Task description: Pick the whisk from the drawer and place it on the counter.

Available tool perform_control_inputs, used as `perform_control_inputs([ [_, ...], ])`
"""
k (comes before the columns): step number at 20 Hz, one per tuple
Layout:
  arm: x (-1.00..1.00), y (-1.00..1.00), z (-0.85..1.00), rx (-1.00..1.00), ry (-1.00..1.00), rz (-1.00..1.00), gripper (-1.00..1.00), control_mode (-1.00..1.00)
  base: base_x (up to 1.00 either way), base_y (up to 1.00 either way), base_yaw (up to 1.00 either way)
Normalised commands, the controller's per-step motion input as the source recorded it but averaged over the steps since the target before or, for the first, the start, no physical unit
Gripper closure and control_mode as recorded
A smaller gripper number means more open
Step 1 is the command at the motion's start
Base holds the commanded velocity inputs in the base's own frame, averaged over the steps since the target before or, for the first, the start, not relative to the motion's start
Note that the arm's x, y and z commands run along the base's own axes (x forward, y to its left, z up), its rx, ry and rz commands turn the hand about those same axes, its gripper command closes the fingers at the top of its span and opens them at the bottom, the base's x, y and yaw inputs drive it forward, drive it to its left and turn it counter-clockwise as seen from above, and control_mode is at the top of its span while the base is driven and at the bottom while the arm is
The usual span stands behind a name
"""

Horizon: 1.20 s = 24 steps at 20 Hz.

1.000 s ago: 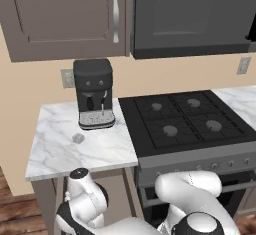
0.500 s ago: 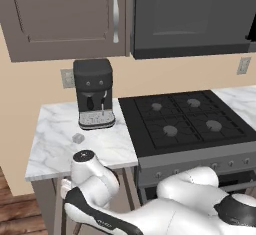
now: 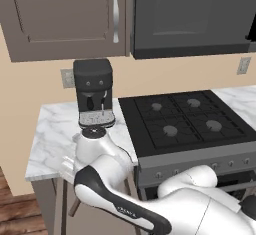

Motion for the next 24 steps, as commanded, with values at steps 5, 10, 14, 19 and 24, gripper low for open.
perform_control_inputs([
  [5, 0.02, 0.00, 1.00, 0.09, -0.16, -0.15, 1.00, -1.00, 0.00, 0.00, 0.00],
  [10, 0.34, 0.01, 1.00, 0.07, -0.21, -0.25, 1.00, -1.00, 0.00, 0.00, 0.00],
  [14, 0.59, -0.19, 0.87, 0.09, -0.16, -0.13, 1.00, -1.00, 0.00, 0.00, 0.00],
  [19, 0.70, -0.51, 0.11, 0.03, -0.01, -0.01, 1.00, -1.00, 0.00, 0.00, 0.00],
  [24, 0.57, -0.49, -0.30, 0.00, 0.00, 0.03, 1.00, -1.00, 0.00, 0.00, 0.00],
])
